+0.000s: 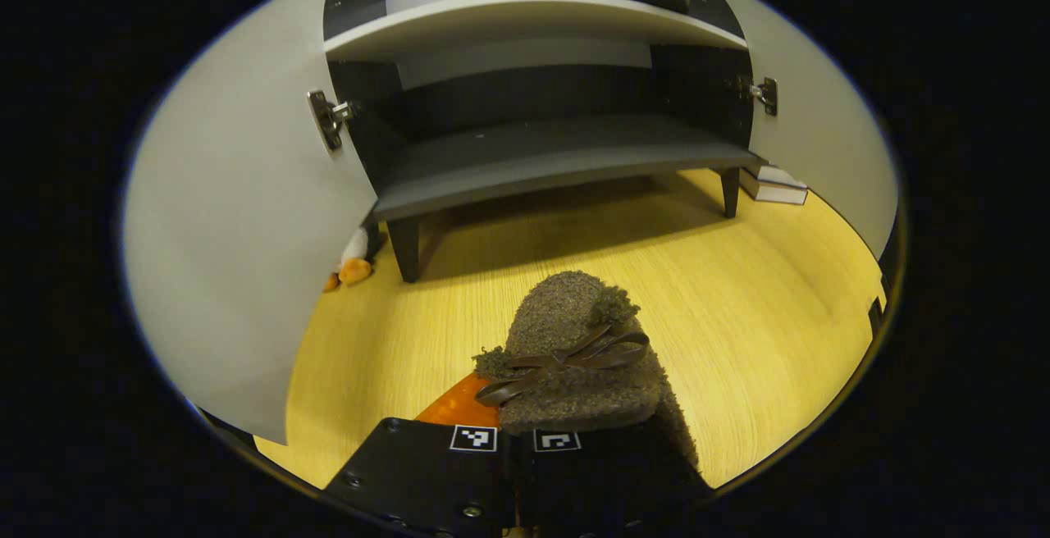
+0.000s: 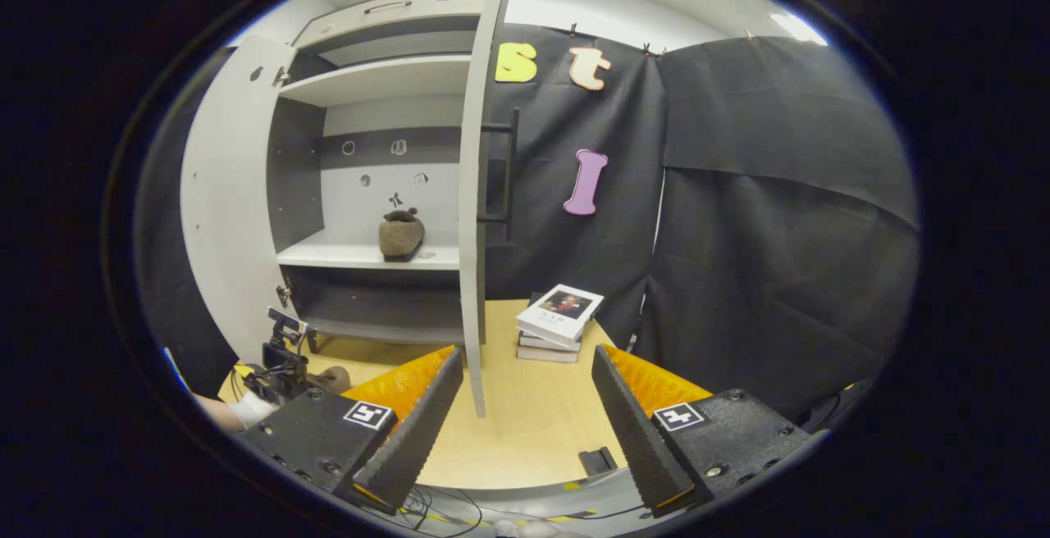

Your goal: Grab one shoe with the right hand and put it into the shoe cabinet, grab the other shoe with the left hand and put it into the shoe cabinet; then close the right door with the right hand and the left door with the left hand.

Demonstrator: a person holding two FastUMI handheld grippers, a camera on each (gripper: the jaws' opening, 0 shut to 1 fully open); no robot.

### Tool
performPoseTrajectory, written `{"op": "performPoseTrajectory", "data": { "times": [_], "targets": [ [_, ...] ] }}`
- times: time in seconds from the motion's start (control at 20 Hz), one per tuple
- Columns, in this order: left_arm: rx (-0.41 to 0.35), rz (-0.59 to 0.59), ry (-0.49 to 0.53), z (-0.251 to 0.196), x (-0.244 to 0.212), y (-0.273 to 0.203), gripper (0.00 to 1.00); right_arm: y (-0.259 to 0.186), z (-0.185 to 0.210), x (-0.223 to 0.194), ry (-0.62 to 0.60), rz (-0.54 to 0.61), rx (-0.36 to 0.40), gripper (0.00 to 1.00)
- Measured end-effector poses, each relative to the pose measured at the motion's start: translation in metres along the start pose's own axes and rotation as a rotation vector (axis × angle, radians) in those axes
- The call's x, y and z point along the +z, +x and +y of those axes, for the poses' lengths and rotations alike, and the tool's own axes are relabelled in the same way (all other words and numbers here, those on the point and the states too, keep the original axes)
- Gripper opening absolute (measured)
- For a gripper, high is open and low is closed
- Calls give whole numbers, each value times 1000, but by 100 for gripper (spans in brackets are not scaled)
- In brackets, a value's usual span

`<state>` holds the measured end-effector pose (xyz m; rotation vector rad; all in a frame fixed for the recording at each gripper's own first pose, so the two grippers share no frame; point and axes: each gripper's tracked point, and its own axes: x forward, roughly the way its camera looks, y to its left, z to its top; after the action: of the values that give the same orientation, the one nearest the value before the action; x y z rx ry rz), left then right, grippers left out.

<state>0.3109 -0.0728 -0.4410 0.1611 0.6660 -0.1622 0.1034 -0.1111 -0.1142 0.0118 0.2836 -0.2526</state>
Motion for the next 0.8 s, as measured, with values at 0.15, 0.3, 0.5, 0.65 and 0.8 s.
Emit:
{"op": "performPoseTrajectory", "data": {
  "times": [0.15,0.3,0.5,0.65,0.8],
  "targets": [
    [18,-49,-61,10,46,-32,2,-5,-2,13,4,-48,-7,100],
    [46,-127,-81,25,102,-66,2,-9,2,22,26,-76,16,100],
    [73,-222,-115,38,178,-99,2,-11,5,29,50,-95,47,100],
    [83,-292,-139,43,234,-110,2,-9,5,33,64,-105,66,100],
    [93,-346,-145,45,284,-105,2,-7,2,30,81,-99,79,100]
  ]
}}
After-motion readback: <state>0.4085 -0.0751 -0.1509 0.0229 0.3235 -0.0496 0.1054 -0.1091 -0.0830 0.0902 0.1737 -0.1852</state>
